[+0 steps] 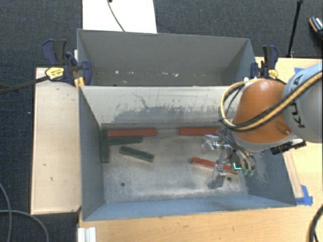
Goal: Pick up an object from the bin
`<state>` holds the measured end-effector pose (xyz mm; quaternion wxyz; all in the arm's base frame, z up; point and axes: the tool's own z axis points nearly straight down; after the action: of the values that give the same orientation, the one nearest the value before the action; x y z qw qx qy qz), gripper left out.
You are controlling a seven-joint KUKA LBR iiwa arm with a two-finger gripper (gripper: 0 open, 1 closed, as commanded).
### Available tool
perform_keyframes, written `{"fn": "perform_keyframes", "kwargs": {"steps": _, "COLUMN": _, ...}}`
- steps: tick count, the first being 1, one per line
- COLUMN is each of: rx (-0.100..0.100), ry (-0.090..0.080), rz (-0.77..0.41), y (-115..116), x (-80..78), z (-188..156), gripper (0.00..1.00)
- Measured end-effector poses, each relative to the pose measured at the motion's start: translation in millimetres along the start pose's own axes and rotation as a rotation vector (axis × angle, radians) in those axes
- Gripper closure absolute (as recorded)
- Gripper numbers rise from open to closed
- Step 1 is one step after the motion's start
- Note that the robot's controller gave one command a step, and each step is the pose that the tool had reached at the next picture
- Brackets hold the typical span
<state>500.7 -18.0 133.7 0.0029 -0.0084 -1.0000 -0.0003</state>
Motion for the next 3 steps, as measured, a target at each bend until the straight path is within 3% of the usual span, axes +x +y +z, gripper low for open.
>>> {"fn": "perform_keyframes", "kwargs": {"steps": 1, "rx": 0.0, "ry": -0.012, "rz": -0.024, "y": 9.2, "x": -72.8, "z": 65.5, "gripper": 0.0}}
{"fn": "perform_keyframes", "kwargs": {"steps": 2, "rx": 0.0, "ry": -0.01, "rz": -0.024, "y": 8.7, "x": -71.0, "z": 62.7, "gripper": 1.0}}
{"fn": "perform_keyframes", "kwargs": {"steps": 3, "rx": 0.001, "ry": -0.01, "rz": -0.024, "y": 8.7, "x": -70.9, "z": 62.7, "gripper": 0.0}}
